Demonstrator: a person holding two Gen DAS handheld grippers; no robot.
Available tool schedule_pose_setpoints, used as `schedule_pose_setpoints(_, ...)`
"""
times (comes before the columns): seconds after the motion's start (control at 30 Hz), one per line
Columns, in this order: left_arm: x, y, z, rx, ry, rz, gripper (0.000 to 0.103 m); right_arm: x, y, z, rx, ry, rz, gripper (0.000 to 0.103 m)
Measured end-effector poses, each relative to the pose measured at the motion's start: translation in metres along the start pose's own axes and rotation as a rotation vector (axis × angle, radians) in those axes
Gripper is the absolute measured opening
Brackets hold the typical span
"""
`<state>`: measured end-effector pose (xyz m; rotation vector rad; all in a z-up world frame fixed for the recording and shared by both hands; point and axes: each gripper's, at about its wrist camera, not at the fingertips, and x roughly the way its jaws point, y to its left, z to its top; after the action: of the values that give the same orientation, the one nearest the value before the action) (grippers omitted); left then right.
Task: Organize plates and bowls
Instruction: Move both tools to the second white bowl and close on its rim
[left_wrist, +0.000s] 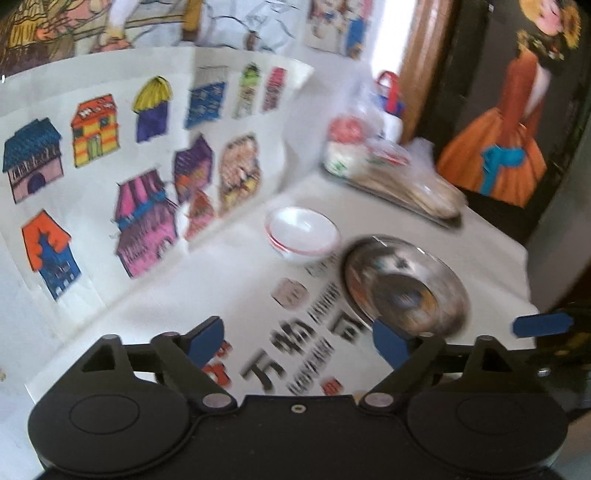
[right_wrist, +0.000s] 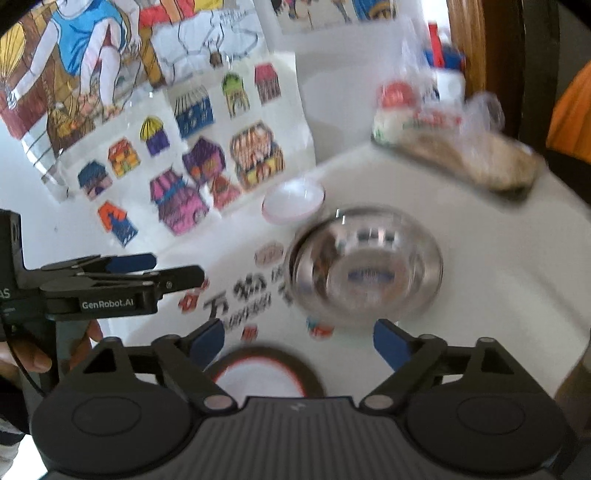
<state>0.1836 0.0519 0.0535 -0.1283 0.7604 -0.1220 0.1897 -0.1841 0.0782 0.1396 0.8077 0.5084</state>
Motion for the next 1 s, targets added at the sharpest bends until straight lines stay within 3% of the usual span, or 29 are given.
schedule_pose_setpoints(0.07, 0.008, 0.005, 0.006, -0.01, -0.022, 0.029, 0.095, 0.008, -0.004, 0.009, -0.018, -0.03, -0.007, 0.102)
schedule_pose_setpoints(0.17, 0.022, 0.013, 0.013, -0.017, -0.05, 0.069, 0.102, 0.022, -0.008, 0.021, -0.031, -0.057, -0.02, 0.103)
schedule_pose_setpoints(0.43, 0.061, 0.035, 0.026, -0.098, -0.073, 0.126, 0.102, 0.072, -0.02, 0.051, 0.053, -0.039, 0.01, 0.103)
schedule_pose_setpoints(0.7, 0.1, 0.046, 0.034, -0.165, -0.048, 0.101, 0.102, 0.118, -0.038, 0.077, 0.118, -0.017, 0.039, 0.103)
schedule_pose_setpoints(1.0, 0.129, 0.043, 0.041, -0.189, -0.076, 0.081, 0.102, 0.162, -0.046, 0.095, 0.138, -0.004, 0.064, 0.102)
